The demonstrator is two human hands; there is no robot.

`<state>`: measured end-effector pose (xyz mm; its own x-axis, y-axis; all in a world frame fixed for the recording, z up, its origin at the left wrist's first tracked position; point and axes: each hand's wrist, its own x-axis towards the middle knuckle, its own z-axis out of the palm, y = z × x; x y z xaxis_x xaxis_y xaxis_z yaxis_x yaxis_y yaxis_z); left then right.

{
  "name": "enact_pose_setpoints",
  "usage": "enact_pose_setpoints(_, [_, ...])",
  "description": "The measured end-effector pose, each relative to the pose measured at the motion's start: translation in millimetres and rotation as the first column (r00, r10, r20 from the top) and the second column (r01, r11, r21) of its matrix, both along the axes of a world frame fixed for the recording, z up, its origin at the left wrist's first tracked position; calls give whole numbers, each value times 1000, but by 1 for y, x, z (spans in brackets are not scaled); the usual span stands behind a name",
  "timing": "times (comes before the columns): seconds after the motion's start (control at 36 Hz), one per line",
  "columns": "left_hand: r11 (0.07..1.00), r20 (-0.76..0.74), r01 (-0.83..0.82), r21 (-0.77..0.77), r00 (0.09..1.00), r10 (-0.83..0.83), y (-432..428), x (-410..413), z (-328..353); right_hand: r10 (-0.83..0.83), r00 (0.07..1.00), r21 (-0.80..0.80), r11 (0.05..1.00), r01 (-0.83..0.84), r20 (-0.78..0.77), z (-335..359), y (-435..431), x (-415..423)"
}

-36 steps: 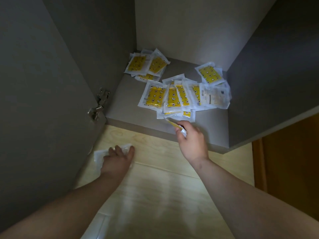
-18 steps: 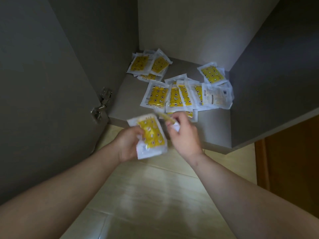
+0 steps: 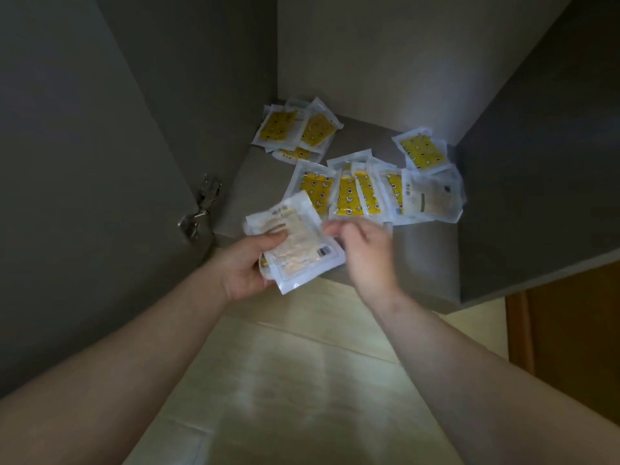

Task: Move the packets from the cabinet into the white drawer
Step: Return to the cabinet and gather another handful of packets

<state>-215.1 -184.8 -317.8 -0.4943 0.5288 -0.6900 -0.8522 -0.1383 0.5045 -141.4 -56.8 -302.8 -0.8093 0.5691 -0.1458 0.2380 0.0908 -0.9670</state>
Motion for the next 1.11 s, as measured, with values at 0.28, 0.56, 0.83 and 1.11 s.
enact_pose_setpoints(0.28, [940, -277, -187, -287, 955, 106, 14, -56, -6, -149, 823, 717, 590, -370, 548, -9, 80, -65])
enact_pose_setpoints(0.56, [734, -494, -66, -676, 779, -386, 56, -96, -26, 46, 571, 490, 459, -741, 820, -51, 65, -92])
enact_pose_setpoints(0.83, [679, -541, -54, -732, 652, -531, 75, -87, -33, -30, 696, 696, -1, -718, 717, -62, 53, -69])
enact_pose_setpoints(1.11, [797, -524, -90, -597, 796, -303, 34, -51, -48, 322, 922, 380, 842, -383, 216, -62, 24, -35])
